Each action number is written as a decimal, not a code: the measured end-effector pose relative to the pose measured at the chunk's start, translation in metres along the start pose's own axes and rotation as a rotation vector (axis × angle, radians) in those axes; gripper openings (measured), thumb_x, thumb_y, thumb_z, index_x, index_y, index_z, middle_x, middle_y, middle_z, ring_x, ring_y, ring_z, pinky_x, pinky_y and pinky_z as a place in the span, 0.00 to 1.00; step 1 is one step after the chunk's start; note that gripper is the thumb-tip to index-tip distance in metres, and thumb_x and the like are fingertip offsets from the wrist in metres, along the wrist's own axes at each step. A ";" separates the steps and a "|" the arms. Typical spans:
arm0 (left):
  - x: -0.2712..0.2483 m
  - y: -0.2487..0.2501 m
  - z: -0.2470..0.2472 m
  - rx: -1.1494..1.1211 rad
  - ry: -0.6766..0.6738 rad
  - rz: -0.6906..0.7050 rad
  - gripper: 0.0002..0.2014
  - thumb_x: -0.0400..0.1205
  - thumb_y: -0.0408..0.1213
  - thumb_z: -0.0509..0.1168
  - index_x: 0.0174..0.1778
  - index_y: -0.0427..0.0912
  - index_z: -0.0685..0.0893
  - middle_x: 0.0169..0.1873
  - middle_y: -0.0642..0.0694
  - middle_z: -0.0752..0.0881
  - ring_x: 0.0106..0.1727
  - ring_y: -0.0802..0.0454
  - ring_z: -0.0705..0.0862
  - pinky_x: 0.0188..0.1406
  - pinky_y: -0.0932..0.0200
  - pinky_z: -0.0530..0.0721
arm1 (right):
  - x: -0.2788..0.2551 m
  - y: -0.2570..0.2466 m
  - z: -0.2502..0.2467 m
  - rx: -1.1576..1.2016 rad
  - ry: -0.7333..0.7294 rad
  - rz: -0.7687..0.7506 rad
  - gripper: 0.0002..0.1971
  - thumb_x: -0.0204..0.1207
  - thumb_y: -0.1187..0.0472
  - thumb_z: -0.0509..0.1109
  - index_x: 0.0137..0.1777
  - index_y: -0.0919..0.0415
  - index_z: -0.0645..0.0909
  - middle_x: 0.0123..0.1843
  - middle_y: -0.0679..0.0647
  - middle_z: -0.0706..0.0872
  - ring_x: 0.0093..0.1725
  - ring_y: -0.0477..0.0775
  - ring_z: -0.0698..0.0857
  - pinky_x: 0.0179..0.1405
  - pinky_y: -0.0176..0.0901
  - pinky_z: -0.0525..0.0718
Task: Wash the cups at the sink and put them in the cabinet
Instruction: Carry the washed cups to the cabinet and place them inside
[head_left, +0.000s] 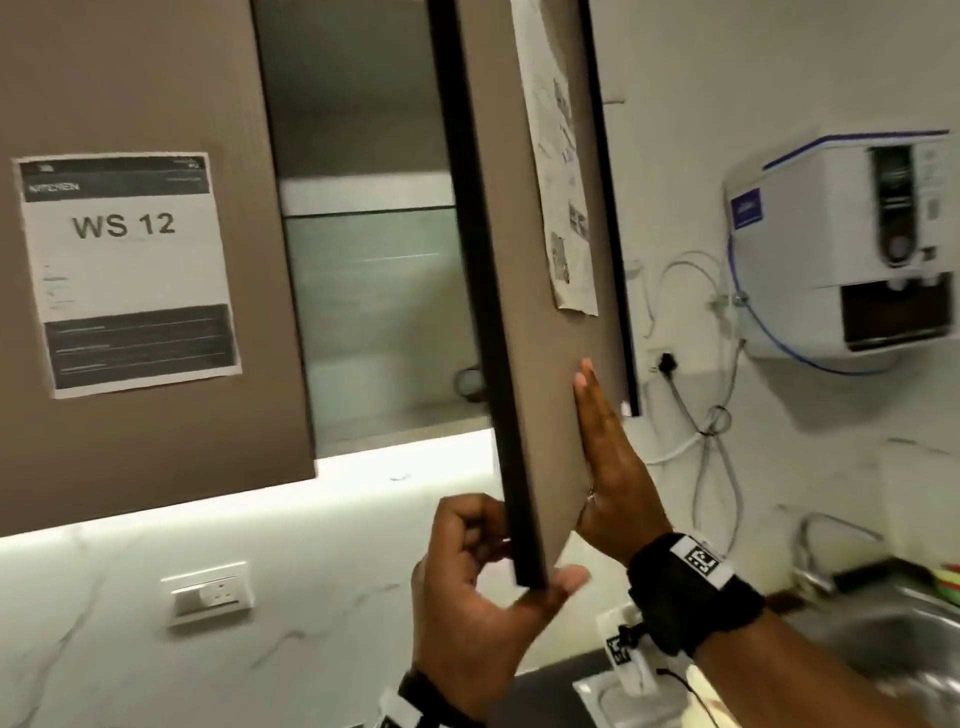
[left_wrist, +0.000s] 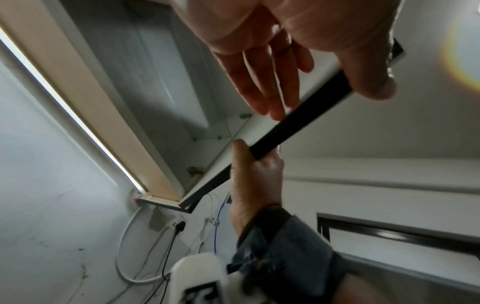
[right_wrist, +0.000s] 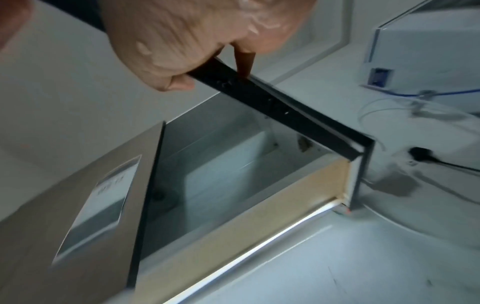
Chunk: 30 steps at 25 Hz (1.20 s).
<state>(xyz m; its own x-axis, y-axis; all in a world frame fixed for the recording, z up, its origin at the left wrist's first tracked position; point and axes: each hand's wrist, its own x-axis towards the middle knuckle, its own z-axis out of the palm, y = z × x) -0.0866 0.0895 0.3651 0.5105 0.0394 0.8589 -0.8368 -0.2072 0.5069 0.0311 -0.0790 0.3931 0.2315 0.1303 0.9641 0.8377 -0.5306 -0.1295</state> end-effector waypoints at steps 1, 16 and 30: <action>0.001 0.002 0.010 0.010 -0.130 0.050 0.30 0.62 0.62 0.83 0.56 0.63 0.78 0.54 0.60 0.89 0.56 0.55 0.89 0.47 0.66 0.87 | -0.014 0.000 -0.012 0.138 0.031 0.136 0.40 0.78 0.58 0.72 0.87 0.61 0.56 0.84 0.65 0.68 0.83 0.58 0.68 0.81 0.56 0.71; -0.010 -0.090 0.111 0.268 -0.464 -0.014 0.25 0.79 0.52 0.72 0.69 0.63 0.69 0.67 0.57 0.82 0.68 0.59 0.79 0.64 0.55 0.81 | -0.059 0.014 -0.111 0.316 0.394 0.858 0.18 0.74 0.43 0.78 0.57 0.54 0.89 0.53 0.48 0.93 0.59 0.48 0.89 0.58 0.45 0.87; -0.135 -0.258 0.232 0.461 -0.870 -0.482 0.22 0.79 0.50 0.70 0.68 0.56 0.73 0.69 0.51 0.81 0.67 0.48 0.81 0.66 0.49 0.82 | -0.175 0.161 -0.082 0.168 -0.078 0.725 0.23 0.79 0.67 0.73 0.73 0.51 0.78 0.63 0.45 0.88 0.56 0.48 0.87 0.54 0.43 0.89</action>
<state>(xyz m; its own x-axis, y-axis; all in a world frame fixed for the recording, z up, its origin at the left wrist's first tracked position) 0.1066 -0.0892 0.1016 0.8809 -0.4518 0.1410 -0.4501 -0.7079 0.5443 0.0853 -0.2561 0.2228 0.7836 -0.1412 0.6049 0.5243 -0.3718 -0.7660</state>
